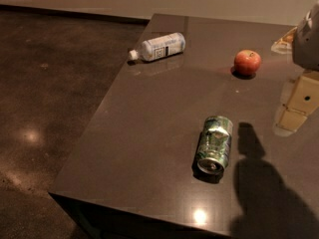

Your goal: Place green can upright

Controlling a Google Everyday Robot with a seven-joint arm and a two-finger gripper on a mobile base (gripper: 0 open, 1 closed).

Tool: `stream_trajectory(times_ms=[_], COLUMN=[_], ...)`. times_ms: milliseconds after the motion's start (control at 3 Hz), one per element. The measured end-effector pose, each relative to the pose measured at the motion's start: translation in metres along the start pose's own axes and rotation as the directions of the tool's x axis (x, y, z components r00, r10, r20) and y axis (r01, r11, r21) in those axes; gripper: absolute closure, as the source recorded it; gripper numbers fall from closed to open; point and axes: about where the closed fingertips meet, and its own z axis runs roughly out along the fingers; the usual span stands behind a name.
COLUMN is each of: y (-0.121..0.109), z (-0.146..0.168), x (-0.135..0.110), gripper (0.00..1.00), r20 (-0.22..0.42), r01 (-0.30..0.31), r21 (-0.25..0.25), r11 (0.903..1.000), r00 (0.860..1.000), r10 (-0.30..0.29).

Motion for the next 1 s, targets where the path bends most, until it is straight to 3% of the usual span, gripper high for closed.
stream_trajectory(times_ms=[667, 1000], y=[0.0, 0.007], z=[-0.001, 0.002], x=[-0.003, -0.017], gripper=[0.0, 0.0], r20=[0.004, 0.043], r01=[0.023, 0.156], r21=[-0.004, -0.025], r11=[0.9997, 0.9875], r00=[1.0, 0.987], r10=[-0.023, -0.154])
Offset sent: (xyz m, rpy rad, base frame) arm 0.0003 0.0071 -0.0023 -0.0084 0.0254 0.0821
